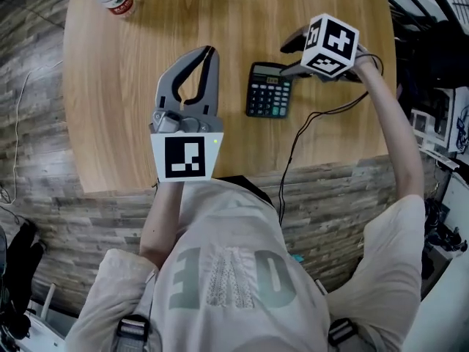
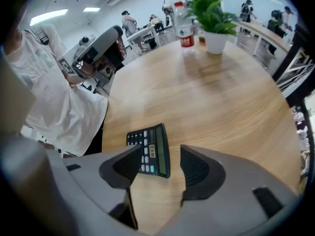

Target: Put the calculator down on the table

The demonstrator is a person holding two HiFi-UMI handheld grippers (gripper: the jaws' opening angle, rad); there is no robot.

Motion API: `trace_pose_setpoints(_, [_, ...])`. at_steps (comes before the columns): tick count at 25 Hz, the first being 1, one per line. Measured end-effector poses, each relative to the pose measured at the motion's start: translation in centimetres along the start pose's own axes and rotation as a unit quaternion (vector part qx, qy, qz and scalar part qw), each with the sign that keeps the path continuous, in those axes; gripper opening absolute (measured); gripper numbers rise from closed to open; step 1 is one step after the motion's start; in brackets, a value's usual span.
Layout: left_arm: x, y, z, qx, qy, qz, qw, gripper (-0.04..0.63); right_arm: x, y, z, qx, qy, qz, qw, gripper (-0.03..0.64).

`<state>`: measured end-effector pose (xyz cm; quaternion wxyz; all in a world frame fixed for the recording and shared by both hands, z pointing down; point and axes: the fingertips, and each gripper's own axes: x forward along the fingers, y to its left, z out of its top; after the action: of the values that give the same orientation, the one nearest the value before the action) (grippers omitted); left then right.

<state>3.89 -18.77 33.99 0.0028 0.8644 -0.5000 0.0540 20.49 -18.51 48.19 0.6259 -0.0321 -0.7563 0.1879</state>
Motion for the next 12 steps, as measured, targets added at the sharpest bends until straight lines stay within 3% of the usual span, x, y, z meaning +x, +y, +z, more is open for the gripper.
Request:
trace_pose_setpoints(3, [-1.0,-0.7,1.7,-0.007,-0.015,0.005,0.9998,0.012,-4.2,0.4,1.6,0.009,-0.079,-0.073,0.994,0.235])
trace_pose_setpoints(6, [-1.8,-1.5,3.8,0.013,-0.036,0.001,0.9993,0.012,-9.6,1.9,3.1,0.027,-0.180,-0.174,0.968,0.227])
trace_pose_setpoints(9, [-2.1,-2.6,5.9,0.047,-0.060,-0.011,0.9970,0.012,-14.7,4.5,3.7,0.056,-0.270,-0.288,0.917,0.134])
trace_pose_setpoints(12, [-2.3,-3.8,7.9,0.067,-0.079,-0.023,0.9943,0.012,-18.4,8.7,3.9,0.069,-0.340,-0.379,0.858,0.095])
